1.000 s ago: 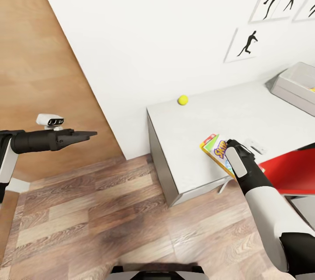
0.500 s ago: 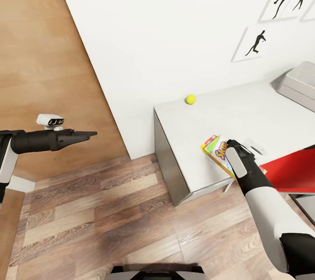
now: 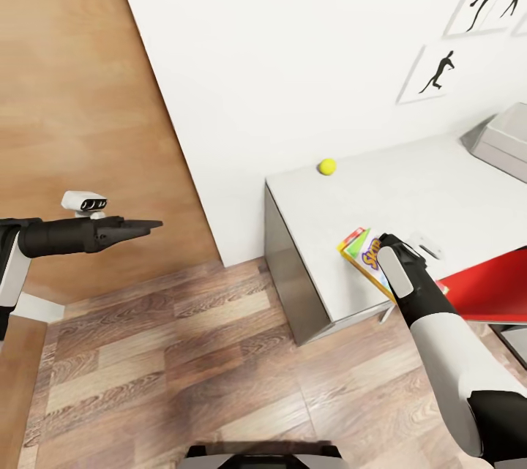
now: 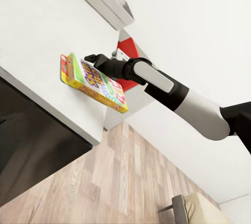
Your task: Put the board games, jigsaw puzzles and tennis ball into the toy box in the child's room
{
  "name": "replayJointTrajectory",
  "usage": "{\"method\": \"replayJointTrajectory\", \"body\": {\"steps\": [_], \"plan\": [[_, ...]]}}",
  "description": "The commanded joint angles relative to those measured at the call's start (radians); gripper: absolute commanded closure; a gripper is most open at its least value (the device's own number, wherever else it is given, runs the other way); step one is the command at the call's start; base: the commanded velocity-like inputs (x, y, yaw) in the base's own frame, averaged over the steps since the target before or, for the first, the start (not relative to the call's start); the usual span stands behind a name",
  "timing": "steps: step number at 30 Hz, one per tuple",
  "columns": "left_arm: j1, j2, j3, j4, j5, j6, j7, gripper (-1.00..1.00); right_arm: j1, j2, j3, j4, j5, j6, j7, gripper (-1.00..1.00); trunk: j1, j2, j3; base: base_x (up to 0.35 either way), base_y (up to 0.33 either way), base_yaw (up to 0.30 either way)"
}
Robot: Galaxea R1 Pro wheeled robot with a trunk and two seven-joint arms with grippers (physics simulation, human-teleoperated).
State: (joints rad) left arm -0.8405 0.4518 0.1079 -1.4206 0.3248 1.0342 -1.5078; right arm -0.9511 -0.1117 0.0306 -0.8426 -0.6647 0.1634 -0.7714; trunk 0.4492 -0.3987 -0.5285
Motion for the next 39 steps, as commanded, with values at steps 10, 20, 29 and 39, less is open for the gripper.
{"method": "replayJointTrajectory", "body": {"steps": [10, 20, 29, 39], "plan": [[-0.001, -0.001, -0.001, 0.005, -0.002, 0.009, -0.002, -1.0, 0.0, 0.0, 0.003, 0.01, -0.022, 0.004, -0.005, -1.0, 0.001, -0.001, -0.002, -0.03, 0.086, 0.0], [0.0, -0.001, -0.001, 0.009, -0.003, 0.008, -0.002, -1.0, 0.0, 0.0, 0.003, 0.01, -0.023, 0.004, -0.005, -1.0, 0.001, -0.001, -0.002, -0.003, 0.062, 0.003], [0.0, -0.001, -0.001, 0.009, -0.003, 0.007, -0.002, -1.0, 0.0, 0.001, 0.003, 0.01, -0.024, 0.004, -0.005, -1.0, 0.001, -0.001, -0.001, 0.0, 0.001, 0.144], [0.001, -0.001, -0.001, 0.009, -0.003, 0.006, -0.002, -1.0, 0.001, 0.001, 0.003, 0.01, -0.024, 0.004, -0.005, -1.0, 0.001, -0.001, 0.0, 0.0, -0.035, 0.02]]}}
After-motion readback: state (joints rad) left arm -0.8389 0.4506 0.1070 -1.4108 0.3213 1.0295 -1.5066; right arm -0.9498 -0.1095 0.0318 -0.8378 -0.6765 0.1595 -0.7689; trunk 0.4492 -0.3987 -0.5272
